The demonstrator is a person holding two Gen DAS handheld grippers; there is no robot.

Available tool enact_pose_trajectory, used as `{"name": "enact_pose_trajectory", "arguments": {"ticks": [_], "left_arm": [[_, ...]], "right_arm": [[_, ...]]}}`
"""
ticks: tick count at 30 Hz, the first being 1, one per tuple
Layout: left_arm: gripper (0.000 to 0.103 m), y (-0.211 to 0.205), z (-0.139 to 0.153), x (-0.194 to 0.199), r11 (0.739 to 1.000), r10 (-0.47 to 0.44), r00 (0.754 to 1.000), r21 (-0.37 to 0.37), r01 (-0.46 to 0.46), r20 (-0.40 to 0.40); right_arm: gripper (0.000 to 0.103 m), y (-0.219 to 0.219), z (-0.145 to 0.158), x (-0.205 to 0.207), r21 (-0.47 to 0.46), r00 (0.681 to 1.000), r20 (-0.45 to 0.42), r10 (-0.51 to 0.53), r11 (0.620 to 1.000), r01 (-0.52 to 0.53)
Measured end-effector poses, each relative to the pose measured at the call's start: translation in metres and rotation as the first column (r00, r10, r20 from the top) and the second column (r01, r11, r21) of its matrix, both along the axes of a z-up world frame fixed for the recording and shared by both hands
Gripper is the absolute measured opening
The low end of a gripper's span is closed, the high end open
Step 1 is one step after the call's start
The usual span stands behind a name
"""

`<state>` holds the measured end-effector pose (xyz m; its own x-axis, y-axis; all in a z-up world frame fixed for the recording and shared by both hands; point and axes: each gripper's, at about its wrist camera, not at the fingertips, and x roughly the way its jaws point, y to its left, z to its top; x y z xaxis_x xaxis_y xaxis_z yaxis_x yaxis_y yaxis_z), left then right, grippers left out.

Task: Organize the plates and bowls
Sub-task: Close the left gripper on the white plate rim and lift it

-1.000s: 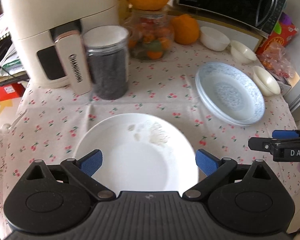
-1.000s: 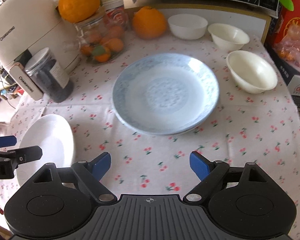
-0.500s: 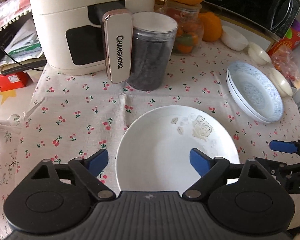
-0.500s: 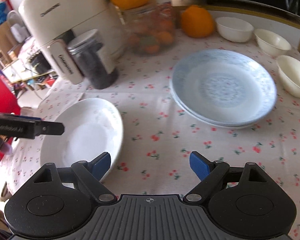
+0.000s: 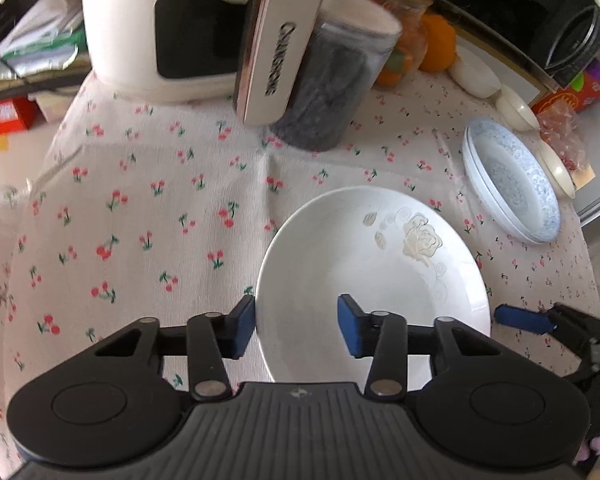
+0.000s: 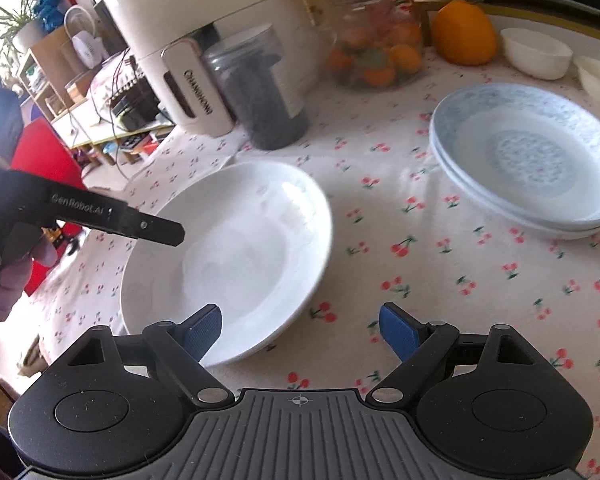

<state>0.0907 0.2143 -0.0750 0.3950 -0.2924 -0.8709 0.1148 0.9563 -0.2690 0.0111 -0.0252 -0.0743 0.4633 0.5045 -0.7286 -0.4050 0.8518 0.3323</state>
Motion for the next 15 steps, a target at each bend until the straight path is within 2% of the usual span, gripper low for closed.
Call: {"name": "enact_pose_trajectory", "arguments": {"ticks": [9,15], "left_arm": [[0.027,0.0056,-0.0031,0.0008,1.000,0.024,0.999,-0.004,-0.024,-0.023],[0.023,0.0054,-0.0082,0.0010,1.000,0.025,0.999,0.006,-0.024,-0.043]], "right_arm": [[0.086,0.0066,-0.0051,0.0002,0.036,1.000,-0.001,-0.003,0.999,0.003],[0.074,0.0081,-0.0062,0.0004,0.029,1.000,0.010,-0.010,1.000,0.010]]}}
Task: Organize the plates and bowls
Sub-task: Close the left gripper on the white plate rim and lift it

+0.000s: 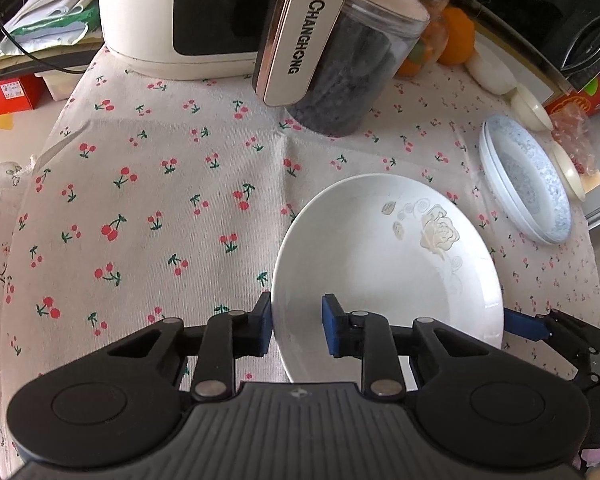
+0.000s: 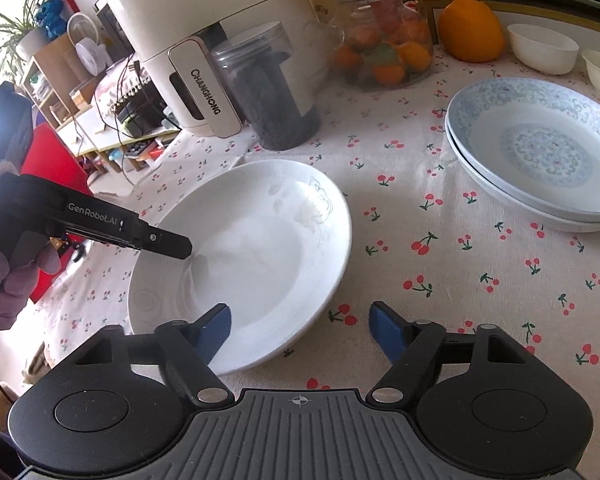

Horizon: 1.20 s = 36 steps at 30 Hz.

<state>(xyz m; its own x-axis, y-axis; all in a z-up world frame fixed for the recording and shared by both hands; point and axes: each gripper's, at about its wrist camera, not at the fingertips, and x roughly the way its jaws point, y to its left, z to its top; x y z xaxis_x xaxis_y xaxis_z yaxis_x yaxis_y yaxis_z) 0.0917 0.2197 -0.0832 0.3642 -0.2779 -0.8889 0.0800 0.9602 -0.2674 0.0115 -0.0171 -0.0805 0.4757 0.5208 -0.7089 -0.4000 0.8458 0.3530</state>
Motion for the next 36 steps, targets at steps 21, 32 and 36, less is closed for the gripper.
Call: {"name": "enact_pose_trajectory", "arguments": {"ticks": [21,32,36], "left_arm": [[0.022,-0.013,0.003,0.000,0.999,-0.039,0.999,-0.014,0.039,0.025],[0.022,-0.030,0.017,0.001,0.997,-0.046,0.996,-0.056,0.050,0.078],[0.022,-0.038,0.020,0.003,0.996,-0.051,0.995,-0.065,0.057,0.089]], "right_arm": [[0.027,-0.013,0.013,0.002,-0.002,1.000,0.011,-0.020,1.000,0.020],[0.027,-0.034,0.030,0.009,0.013,0.996,0.054,-0.070,0.998,0.069],[0.027,-0.042,0.035,0.012,0.019,0.994,0.059,-0.089,0.996,0.088]]}}
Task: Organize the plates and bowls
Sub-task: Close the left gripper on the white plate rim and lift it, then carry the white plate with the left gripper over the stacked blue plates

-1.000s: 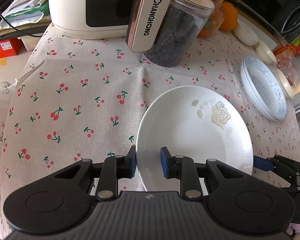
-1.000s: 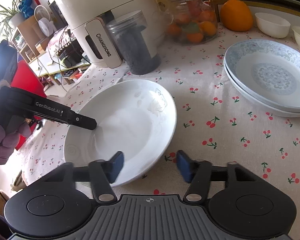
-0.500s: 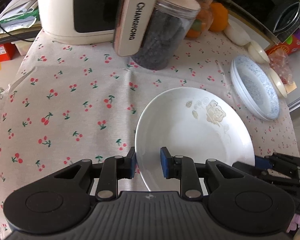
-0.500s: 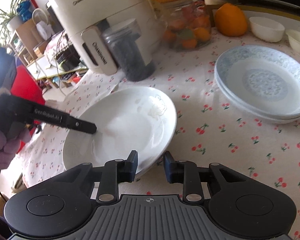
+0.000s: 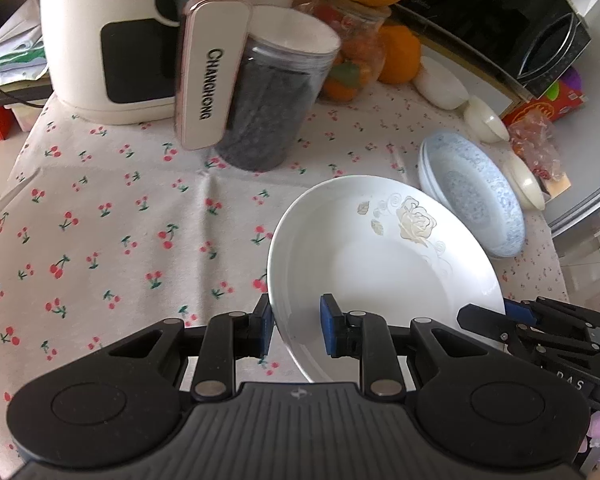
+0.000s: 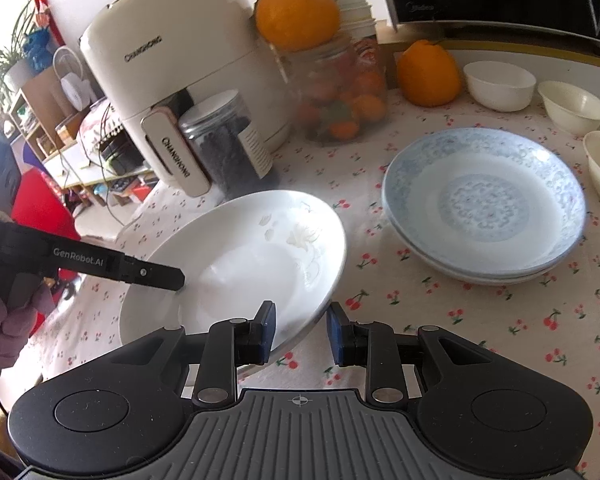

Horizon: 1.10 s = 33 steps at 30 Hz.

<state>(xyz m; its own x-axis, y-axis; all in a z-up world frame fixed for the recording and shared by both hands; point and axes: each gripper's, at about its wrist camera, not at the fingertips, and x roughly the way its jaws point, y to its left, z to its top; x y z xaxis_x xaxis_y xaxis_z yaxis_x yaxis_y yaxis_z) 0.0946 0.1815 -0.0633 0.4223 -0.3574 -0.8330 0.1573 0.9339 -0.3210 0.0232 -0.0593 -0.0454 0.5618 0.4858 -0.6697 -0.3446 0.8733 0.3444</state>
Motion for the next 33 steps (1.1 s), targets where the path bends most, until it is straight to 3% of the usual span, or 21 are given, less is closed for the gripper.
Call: {"name": "enact_pose_trajectory", "arguments": {"ticks": [21,33], "left_arm": [[0.021,-0.060,0.014,0.012,0.998,-0.040,0.997,-0.040,0.043,0.063],[0.020,-0.094,0.015,0.029,0.997,-0.005,0.995,-0.078,0.013,0.097]], "right_arm": [[0.027,-0.061,0.020,0.017,0.044,0.990,0.048,-0.130,0.991,0.128],[0.027,-0.094,0.018,0.033,0.048,0.978,0.037,-0.204,0.978,0.202]]}}
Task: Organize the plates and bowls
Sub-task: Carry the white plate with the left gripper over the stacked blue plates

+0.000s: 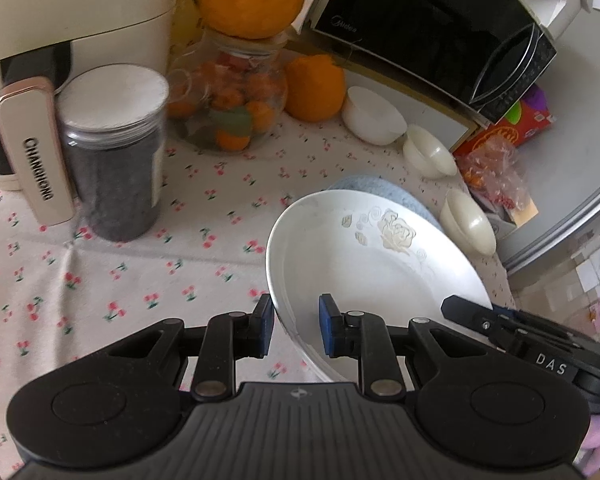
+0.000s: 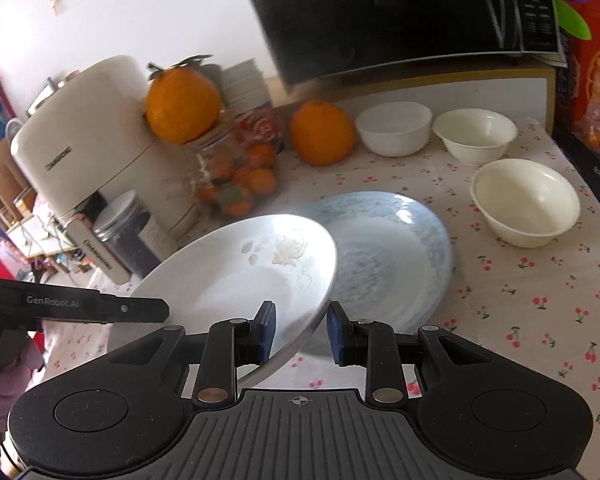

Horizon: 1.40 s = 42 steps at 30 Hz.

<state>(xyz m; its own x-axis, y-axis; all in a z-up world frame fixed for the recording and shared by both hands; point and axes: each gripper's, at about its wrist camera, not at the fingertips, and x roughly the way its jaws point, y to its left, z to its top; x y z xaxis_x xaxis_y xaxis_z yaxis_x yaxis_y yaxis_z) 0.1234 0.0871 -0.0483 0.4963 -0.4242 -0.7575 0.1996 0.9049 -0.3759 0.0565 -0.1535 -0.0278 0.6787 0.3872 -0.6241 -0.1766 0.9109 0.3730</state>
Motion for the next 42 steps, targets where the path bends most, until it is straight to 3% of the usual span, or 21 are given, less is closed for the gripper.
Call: {"name": "enact_pose_trajectory", "arguments": {"ticks": [10,24,42], "left_arm": [[0.020,-0.030,-0.008,0.017,1.000,0.010,1.000,-0.002,-0.010,-0.007],[0.021,-0.063,-0.014,0.026,0.995,0.015,0.999,0.095,-0.018,0.035],[0.023,-0.074,-0.023,0.032,0.990,0.034,0.998,0.134,-0.041,0.055]], "right_arm": [[0.027,-0.026,-0.006,0.017,-0.002,0.997,-0.013,-0.074,0.997,0.074],[0.027,-0.037,-0.020,0.035,-0.047,0.992,-0.030,-0.120,0.992,0.119],[0.027,-0.032,-0.028,0.044,-0.121,0.992,-0.005,-0.125,0.985,0.124]]}}
